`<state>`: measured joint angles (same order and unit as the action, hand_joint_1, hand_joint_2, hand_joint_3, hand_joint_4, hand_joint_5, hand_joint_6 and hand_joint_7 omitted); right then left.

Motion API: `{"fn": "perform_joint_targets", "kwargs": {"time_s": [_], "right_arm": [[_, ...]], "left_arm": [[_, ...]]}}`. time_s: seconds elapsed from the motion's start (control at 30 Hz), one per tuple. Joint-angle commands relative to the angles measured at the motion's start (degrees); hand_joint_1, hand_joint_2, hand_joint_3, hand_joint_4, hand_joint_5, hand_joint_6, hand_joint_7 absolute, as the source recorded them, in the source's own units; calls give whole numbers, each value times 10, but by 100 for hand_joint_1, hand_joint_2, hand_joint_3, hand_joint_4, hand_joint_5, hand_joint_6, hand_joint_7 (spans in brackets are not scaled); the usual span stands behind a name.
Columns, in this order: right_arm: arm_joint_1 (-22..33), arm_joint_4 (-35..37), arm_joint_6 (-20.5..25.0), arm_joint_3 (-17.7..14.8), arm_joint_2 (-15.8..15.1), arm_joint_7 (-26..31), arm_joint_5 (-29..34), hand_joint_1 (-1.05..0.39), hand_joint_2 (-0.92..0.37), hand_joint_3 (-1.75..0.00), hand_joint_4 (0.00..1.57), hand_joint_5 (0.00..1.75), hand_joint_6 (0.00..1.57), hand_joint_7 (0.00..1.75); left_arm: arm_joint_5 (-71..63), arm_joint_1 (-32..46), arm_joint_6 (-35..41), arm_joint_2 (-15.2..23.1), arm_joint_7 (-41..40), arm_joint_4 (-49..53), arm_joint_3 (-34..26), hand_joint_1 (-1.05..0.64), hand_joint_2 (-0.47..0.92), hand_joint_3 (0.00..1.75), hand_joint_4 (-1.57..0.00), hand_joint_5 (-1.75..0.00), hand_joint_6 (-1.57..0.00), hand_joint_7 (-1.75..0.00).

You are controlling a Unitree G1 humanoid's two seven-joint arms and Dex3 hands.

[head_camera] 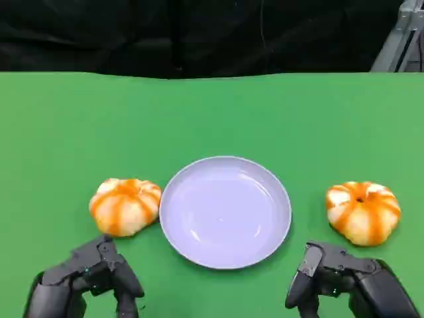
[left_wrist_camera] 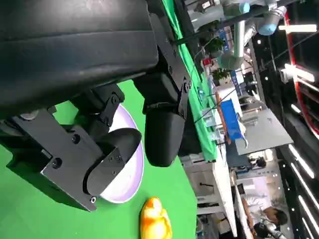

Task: Grasp the bread from the table and place it into the plate.

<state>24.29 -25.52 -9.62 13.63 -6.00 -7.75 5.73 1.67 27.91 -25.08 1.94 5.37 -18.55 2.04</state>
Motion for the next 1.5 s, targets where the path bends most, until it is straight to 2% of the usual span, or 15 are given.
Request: {"fn": "perform_joint_targets", "kwargs": {"time_s": [0.03,0.5,0.67,0.77,0.83,0.87,0.9,0.93,0.97,1.03,1.1,1.27,1.4,1.5], "right_arm": [[-1,2,-5,-5,-5,0,-2,8,-35,-139,88,163,77,140],[0,2,-5,-4,-3,0,-5,9,-35,-139,87,164,77,141],[2,-2,0,-3,-3,1,-4,9,-35,-139,87,164,77,140],[4,0,-5,-2,-2,3,-2,9,-35,-139,87,163,77,140],[4,0,-6,-2,-2,4,-1,9,-35,-139,88,163,77,140],[4,0,-6,-1,-2,4,0,9,-35,-139,88,163,77,140],[3,0,-5,0,-1,4,1,9,-35,-140,88,163,77,140],[3,0,-5,1,-1,4,1,8,-35,-140,88,163,77,140],[3,-1,-3,2,-1,4,1,8,-35,-139,88,163,77,140],[2,-1,-1,3,0,4,0,8,-35,-140,88,164,77,140],[2,-2,0,3,-1,4,1,8,-35,-140,87,164,76,141],[3,-4,4,6,0,5,5,8,-34,-141,87,164,76,141],[4,-7,6,8,1,5,4,9,-34,-140,87,163,76,141],[6,-7,3,9,2,6,6,9,-35,-139,88,163,76,141]], "left_arm": [[2,-1,3,7,2,-1,-5,-6,36,143,-92,-175,-82,-162],[4,-2,5,8,3,0,-6,-5,36,143,-91,-175,-81,-162],[-4,-3,23,12,2,-3,-8,-5,35,144,-84,-173,-77,-159],[7,-4,57,18,9,-17,-6,-7,45,127,-71,-160,-68,-131],[8,-4,66,20,10,-22,-6,-7,47,124,-69,-157,-67,-126],[-20,-11,97,30,6,-37,-7,-7,48,123,-69,-157,-67,-124],[-52,-20,126,43,5,-51,-9,-10,54,106,-57,-134,-56,-99],[-81,-30,152,54,5,-64,-10,-12,59,94,-51,-124,-52,-84],[-107,-40,177,65,7,-75,-11,-14,63,82,-46,-117,-49,-74],[-159,-66,217,88,12,-88,-9,-23,80,43,-33,-105,-46,-51],[-196,-86,251,101,16,-99,-5,-30,90,21,-25,-100,-45,-38],[-307,-139,312,132,17,-100,13,-41,92,11,-22,-89,-44,-25],[-443,-189,328,186,37,-76,50,-51,92,17,-15,-76,-39,-13],[-501,-219,345,195,53,-61,75,-54,92,18,-10,-73,-36,-10]]}}
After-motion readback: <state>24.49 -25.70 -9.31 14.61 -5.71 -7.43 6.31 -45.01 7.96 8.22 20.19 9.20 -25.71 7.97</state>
